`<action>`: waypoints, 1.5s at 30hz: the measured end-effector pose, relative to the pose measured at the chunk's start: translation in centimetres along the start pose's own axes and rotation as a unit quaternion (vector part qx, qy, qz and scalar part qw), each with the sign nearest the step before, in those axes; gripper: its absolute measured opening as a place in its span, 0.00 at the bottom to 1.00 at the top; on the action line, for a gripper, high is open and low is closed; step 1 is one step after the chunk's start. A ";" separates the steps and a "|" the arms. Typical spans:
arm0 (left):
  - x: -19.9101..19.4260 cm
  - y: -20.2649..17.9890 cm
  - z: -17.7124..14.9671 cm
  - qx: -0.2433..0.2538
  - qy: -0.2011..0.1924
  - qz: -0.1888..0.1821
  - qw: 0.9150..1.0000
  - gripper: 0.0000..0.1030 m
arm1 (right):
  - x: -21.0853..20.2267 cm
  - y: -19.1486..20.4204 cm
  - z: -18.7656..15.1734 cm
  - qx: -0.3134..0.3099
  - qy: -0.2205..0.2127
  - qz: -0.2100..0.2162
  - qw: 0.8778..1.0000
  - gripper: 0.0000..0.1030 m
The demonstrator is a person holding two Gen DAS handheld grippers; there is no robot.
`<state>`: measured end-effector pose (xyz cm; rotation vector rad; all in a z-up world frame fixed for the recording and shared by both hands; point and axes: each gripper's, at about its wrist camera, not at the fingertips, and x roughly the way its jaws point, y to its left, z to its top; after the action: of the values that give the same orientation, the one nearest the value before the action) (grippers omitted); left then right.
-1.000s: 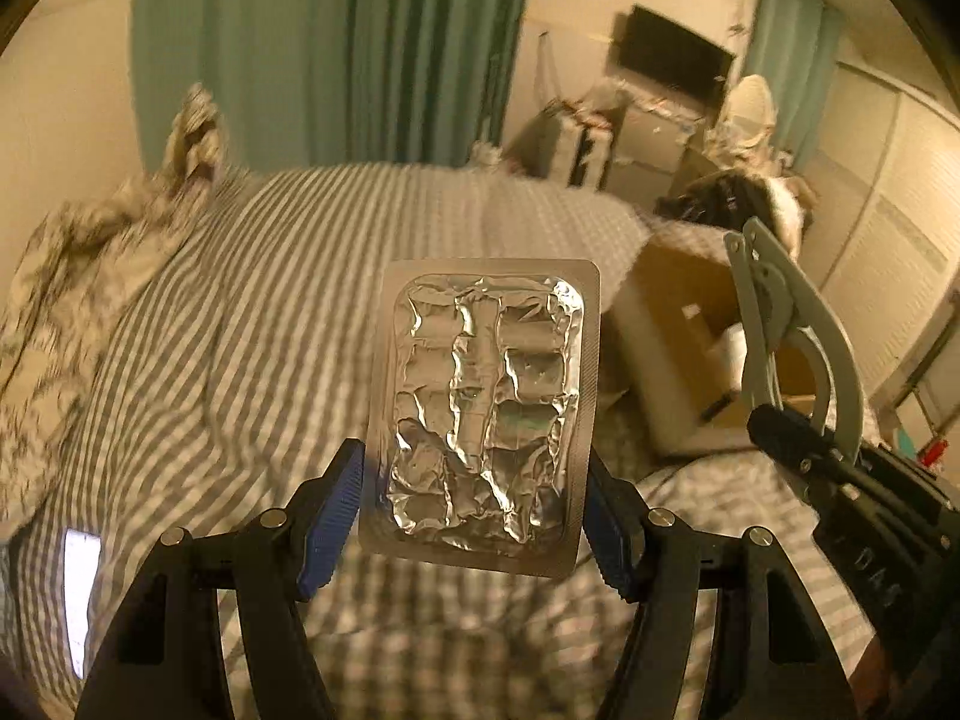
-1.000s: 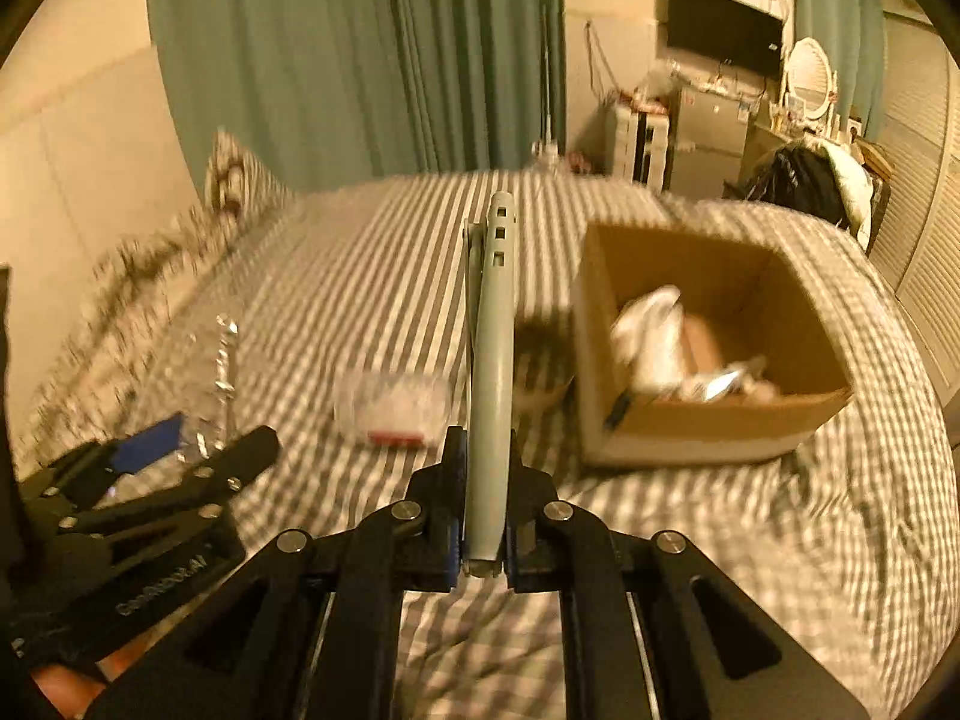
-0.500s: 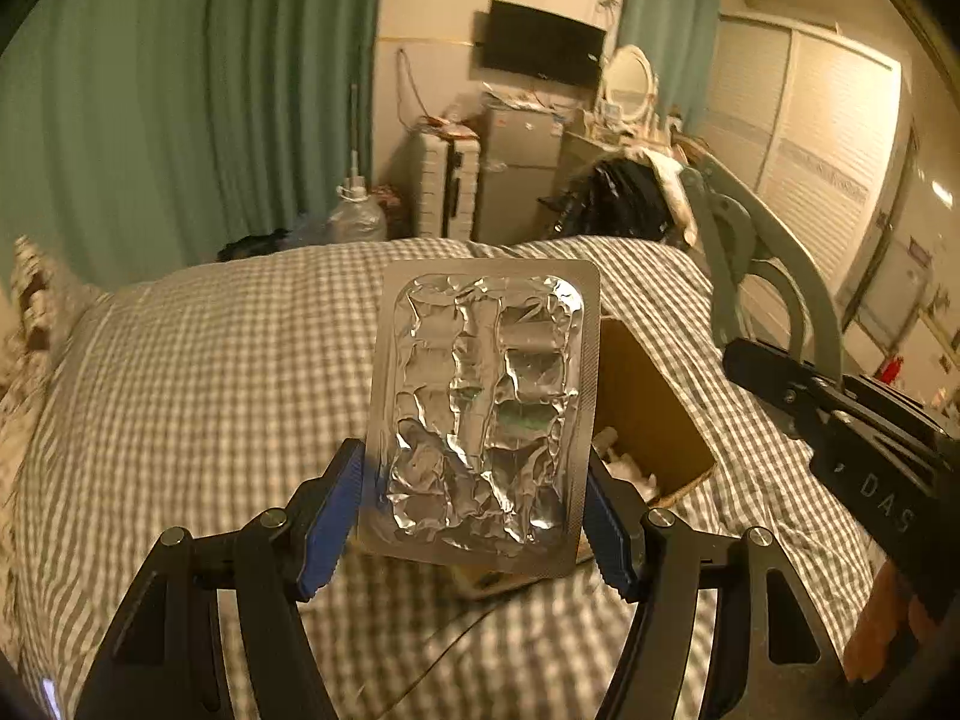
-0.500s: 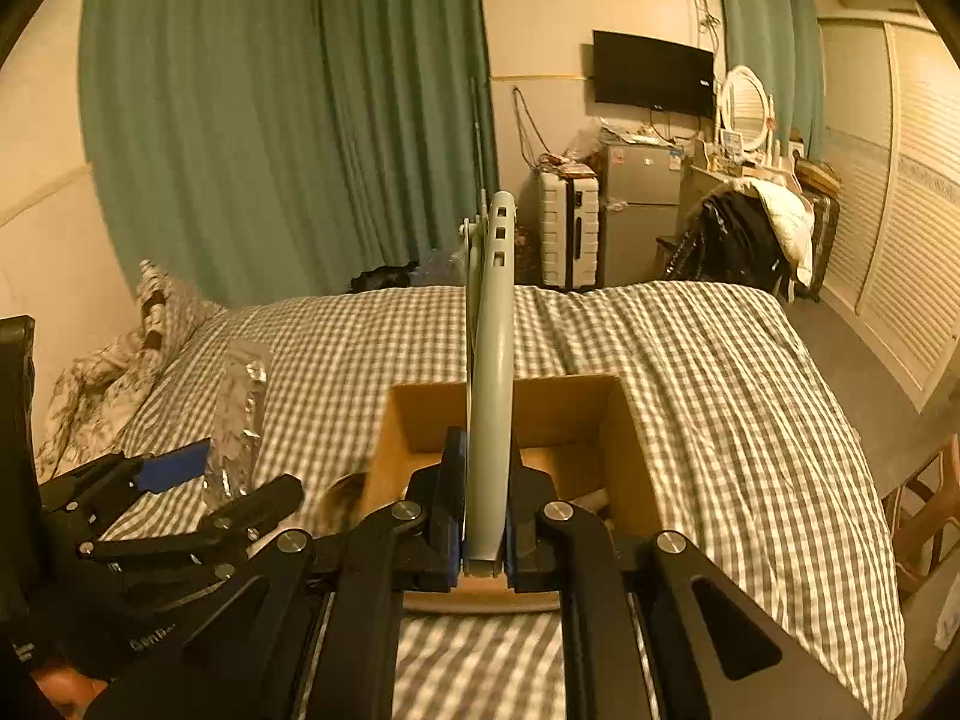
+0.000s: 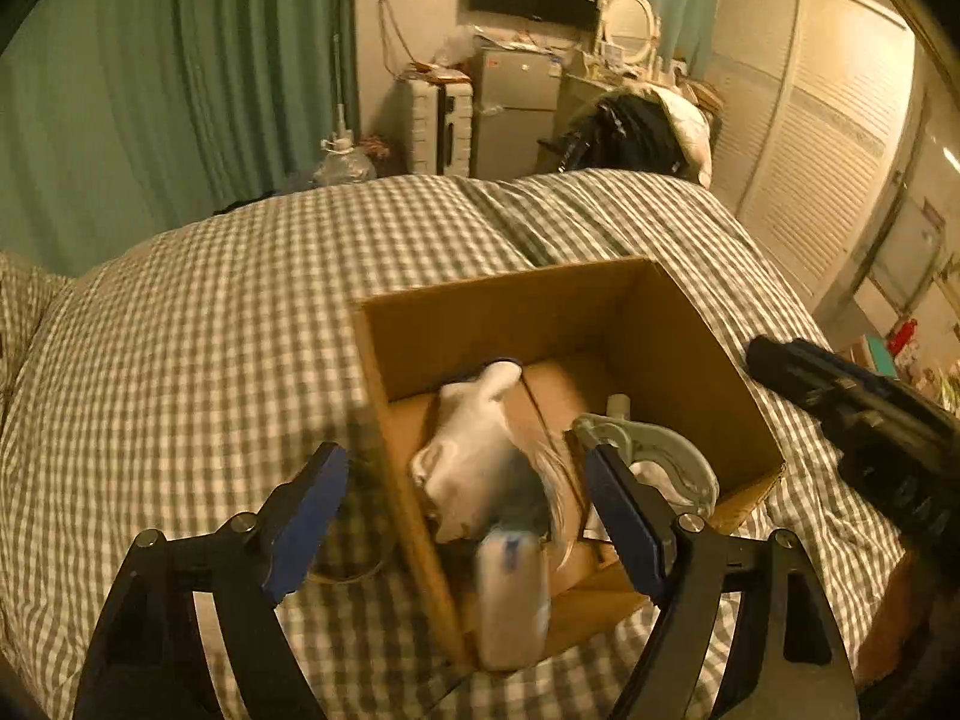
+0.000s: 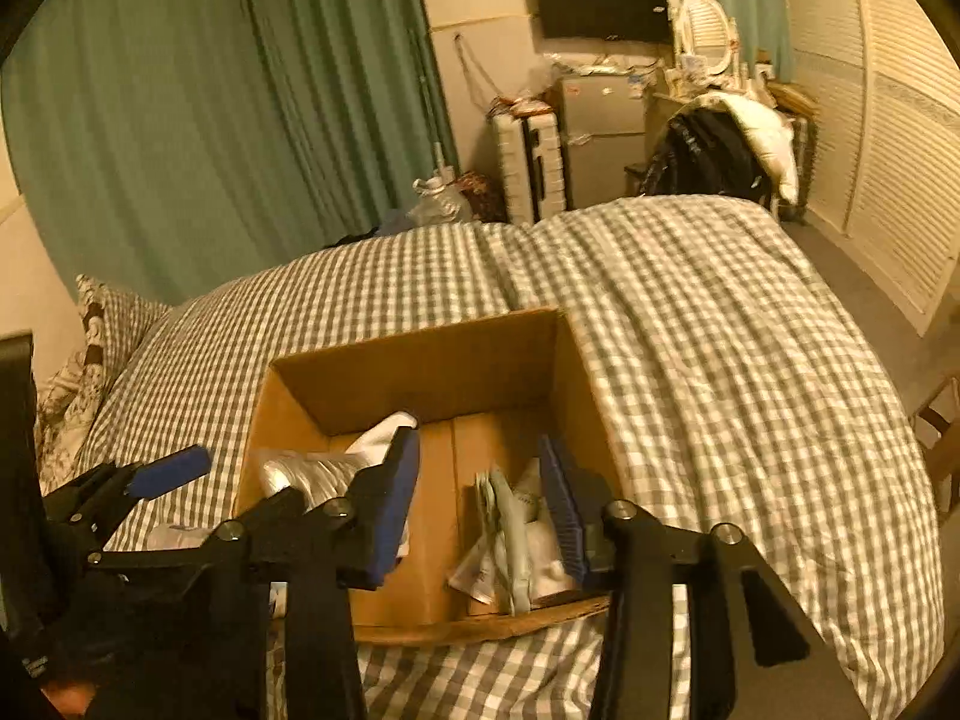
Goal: Organize objects
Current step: 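Drop the blister pack into the box while the right gripper drops the clamp in, then grasp the clear cotton-swab container with the left gripper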
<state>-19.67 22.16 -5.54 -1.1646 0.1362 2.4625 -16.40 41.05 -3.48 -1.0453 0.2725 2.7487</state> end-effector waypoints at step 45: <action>-2.7 17.4 -15.9 -0.123 0.034 0.162 0.978 1.00 | 2.2 17.6 -13.5 -0.047 0.103 0.057 0.992 0.75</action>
<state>-13.77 1.37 -15.27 -1.4297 0.0447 2.7863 -13.62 21.13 -13.05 -1.3832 0.2415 2.7768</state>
